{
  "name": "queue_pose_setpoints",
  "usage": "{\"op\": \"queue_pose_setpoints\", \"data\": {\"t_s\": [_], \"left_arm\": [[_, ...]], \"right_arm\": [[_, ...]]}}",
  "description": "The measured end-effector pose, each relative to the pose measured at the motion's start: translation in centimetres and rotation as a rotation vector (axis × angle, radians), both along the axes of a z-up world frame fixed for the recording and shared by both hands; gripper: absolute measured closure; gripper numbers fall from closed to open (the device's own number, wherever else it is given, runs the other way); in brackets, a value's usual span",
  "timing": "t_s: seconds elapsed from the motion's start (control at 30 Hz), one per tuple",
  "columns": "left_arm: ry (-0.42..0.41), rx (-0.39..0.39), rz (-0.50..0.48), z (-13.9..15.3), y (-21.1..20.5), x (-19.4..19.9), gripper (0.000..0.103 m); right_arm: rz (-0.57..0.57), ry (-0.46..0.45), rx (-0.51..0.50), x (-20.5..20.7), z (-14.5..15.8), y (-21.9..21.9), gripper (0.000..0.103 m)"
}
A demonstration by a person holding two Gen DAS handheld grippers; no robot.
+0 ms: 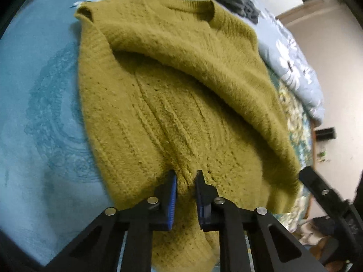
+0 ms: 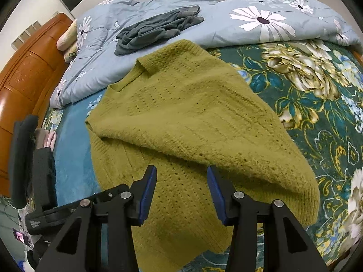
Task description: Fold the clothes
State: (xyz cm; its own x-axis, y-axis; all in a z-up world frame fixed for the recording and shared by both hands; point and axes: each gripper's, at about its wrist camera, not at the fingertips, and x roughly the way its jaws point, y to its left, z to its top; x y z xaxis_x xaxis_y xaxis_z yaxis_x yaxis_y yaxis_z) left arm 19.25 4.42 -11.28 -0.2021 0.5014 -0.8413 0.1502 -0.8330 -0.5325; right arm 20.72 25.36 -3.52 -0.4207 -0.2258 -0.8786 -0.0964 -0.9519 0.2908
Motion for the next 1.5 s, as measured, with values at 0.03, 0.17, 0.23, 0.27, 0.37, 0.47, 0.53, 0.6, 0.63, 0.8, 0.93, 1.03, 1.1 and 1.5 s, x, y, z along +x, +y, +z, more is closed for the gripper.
{"op": "queue_pose_setpoints", "data": {"t_s": [0.03,0.17,0.23,0.27,0.37,0.47,0.53,0.6,0.63,0.8,0.93,1.03,1.1,1.5], "left_arm": [[0.002,0.032,0.036,0.3,-1.2,0.1,0.088],[0.025,0.107,0.179,1.7,-6.5,0.3,0.090],[0.054,0.115,0.271,2.7,-10.4,0.3,0.090],[0.067,0.116,0.319,3.0,-12.2,0.4,0.090],[0.103,0.089,0.475,3.8,-18.0,1.5,0.090],[0.099,0.058,0.595,3.6,-23.3,3.2,0.090],[0.066,0.026,0.659,2.4,-25.2,4.2,0.090],[0.028,0.013,0.698,0.8,-25.8,4.4,0.090],[0.003,0.034,0.719,0.1,-26.0,4.6,0.090],[0.051,-0.034,0.647,0.7,-24.9,3.6,0.090],[0.141,-0.032,0.557,1.7,-23.8,2.9,0.090],[0.197,0.007,0.483,2.3,-22.5,1.9,0.090],[0.220,0.034,0.425,2.4,-21.5,1.0,0.090],[0.192,0.067,0.189,1.2,-16.9,-0.9,0.089]], "right_arm": [[0.004,0.002,-0.001,0.0,0.1,-0.1,0.056],[0.026,0.003,-0.006,-0.1,0.1,-0.9,0.055],[0.037,0.003,-0.008,-0.2,0.1,-1.3,0.055],[0.043,0.003,-0.009,-0.2,0.1,-1.5,0.055],[0.060,0.004,-0.013,-0.4,0.1,-2.1,0.056],[0.078,0.004,-0.017,-0.5,0.1,-2.7,0.056],[0.089,0.005,-0.020,-0.6,0.1,-3.1,0.056],[0.097,0.005,-0.016,-0.9,0.1,-3.4,0.056],[0.096,0.004,-0.015,-1.0,0.1,-3.4,0.056],[0.056,0.011,-0.008,-2.5,0.1,-1.9,0.056],[0.000,0.019,-0.028,-5.2,0.1,-0.1,0.056],[-0.032,0.011,-0.038,-7.8,-0.4,0.8,0.055],[-0.053,0.006,-0.044,-9.4,-0.8,1.3,0.055],[0.068,0.033,0.098,-18.5,-0.5,-1.5,0.055]]}}
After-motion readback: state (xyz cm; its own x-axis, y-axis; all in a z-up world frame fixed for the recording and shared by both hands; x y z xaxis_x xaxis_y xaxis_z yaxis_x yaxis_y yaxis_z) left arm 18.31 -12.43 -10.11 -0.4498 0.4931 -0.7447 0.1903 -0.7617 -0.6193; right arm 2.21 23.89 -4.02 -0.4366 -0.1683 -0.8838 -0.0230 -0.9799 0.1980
